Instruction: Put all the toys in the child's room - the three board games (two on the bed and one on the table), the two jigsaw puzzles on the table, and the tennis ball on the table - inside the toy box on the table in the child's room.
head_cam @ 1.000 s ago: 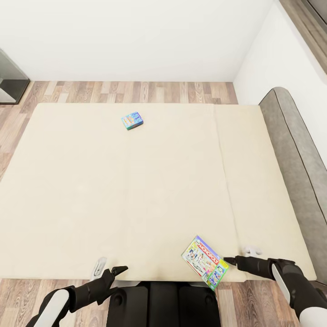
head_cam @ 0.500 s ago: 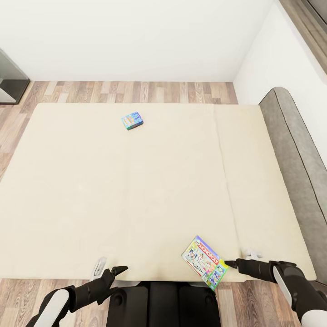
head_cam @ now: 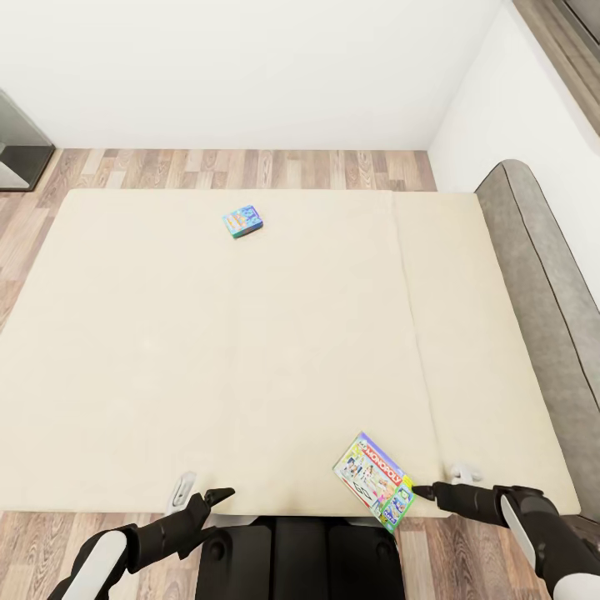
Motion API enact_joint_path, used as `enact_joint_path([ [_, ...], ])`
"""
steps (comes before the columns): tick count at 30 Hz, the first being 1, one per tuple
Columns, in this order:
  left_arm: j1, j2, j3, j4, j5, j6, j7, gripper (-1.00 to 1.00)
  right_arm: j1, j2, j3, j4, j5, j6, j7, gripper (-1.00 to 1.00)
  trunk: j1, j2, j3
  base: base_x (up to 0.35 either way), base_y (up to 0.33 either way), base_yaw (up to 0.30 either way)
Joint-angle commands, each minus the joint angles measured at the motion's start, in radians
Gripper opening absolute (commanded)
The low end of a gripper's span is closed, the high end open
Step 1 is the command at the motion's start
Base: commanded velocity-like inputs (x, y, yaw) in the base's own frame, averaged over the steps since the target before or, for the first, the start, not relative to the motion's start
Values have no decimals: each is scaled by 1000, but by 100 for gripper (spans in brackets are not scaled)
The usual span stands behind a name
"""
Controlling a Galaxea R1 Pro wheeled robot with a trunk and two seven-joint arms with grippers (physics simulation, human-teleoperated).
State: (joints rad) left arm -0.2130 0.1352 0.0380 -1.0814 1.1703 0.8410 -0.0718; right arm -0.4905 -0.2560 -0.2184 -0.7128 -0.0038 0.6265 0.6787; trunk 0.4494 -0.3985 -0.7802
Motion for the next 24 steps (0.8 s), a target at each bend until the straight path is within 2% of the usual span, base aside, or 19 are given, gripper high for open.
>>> enact_joint_path([
  [1, 0, 0, 2, 0, -6, 5, -6, 100, 0, 0, -3, -1, 0, 8, 4, 100, 1, -1, -1, 0, 0, 0],
  [14, -1, 0, 1, 0, -6, 5, -6, 100, 1, 4, -1, 10, -2, 5, 3, 100, 1, -1, -1, 0, 0, 0],
  [24, 0, 0, 2, 0, -6, 5, -6, 100, 1, 18, 1, 13, -2, 1, 2, 100, 1, -1, -1, 0, 0, 0],
])
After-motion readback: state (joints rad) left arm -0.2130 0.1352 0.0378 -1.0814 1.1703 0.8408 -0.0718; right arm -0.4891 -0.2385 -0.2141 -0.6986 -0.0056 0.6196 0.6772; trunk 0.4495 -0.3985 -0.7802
